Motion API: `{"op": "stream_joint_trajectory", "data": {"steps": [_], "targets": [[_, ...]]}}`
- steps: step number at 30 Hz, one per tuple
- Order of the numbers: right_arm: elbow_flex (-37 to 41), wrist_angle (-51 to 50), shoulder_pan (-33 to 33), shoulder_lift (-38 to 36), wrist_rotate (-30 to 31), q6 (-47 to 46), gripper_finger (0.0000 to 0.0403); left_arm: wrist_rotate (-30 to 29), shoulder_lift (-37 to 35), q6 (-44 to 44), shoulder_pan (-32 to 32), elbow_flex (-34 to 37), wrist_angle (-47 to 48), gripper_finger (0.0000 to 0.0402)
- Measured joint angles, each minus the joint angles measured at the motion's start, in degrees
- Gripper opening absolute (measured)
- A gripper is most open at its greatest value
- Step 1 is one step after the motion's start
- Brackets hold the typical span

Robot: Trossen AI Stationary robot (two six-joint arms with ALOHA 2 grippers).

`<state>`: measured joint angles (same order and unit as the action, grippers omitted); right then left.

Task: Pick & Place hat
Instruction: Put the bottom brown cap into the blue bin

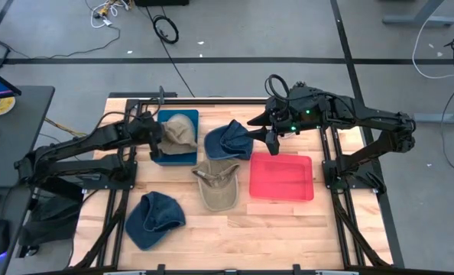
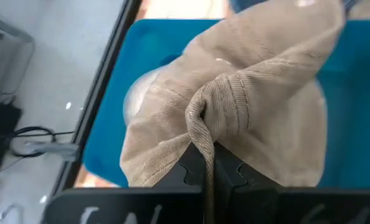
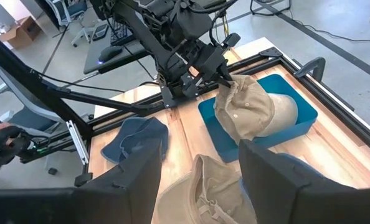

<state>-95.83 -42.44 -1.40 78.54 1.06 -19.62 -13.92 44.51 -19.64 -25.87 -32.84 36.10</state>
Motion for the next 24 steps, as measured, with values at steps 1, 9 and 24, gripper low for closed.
{"op": "stream_joint_trajectory", "data": {"steps": [1,9,24], "targets": [[0.0,0.0,0.0,0.0,0.0,0.2,0.0215,1.5,0.1,0.0,0.0,0.0,0.1,0.0002],[0.0,0.0,0.0,0.0,0.0,0.4,0.0215,-4.1,-0.5,-2.0,-0.2,1.4,2.2,0.0002],[0.0,0.0,0.0,0.0,0.0,0.6,0.0215,1.6,0.3,1.0,1.8,1.4,-3.1,0.0002]]}}
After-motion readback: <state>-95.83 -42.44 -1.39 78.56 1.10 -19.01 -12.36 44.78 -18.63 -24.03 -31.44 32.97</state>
